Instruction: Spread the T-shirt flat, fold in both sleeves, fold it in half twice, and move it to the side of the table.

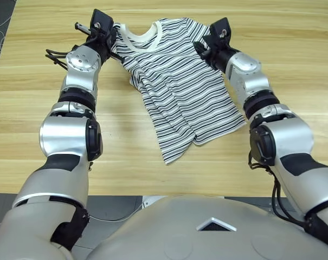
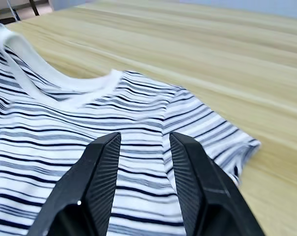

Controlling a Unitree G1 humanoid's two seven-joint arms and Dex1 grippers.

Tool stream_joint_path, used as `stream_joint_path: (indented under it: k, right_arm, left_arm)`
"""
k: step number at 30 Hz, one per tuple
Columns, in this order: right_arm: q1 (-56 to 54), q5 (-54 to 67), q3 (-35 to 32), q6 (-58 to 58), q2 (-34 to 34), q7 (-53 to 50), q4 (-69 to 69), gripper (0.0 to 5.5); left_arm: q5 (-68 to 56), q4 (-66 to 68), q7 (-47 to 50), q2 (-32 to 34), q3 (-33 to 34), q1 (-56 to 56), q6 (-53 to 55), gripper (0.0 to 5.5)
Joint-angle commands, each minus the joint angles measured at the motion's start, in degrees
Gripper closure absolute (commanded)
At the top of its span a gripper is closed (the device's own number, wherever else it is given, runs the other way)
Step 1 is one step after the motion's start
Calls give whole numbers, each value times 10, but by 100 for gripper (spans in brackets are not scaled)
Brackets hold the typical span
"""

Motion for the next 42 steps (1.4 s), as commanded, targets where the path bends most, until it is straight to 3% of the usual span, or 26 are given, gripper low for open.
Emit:
stream_joint_path:
  k: [1,6,14,20,27,37,42]
  right_arm:
    - [-22,-8,2,10,16,-17,11,366]
    - [-14,-38,26,45,47,-34,38,366]
    - [-7,-21,-24,109,51,-107,72,366]
    - [-3,-15,-71,106,-15,-228,73,366]
    - [39,3,-124,103,-134,-267,68,366]
    - [55,0,-105,89,-117,-220,40,366]
    - [106,5,-121,95,-178,-256,42,366]
  left_arm:
    - [12,-1,0,1,-9,2,13,424]
    - [5,-1,50,13,7,-12,14,424]
    - [-31,-2,124,33,63,-40,18,424]
    - [-30,-6,119,28,62,-41,6,424]
    - [-27,-8,121,16,58,-41,-2,424]
    - [-26,-10,121,16,53,-39,-7,424]
    - [-26,-13,125,15,51,-33,-8,424]
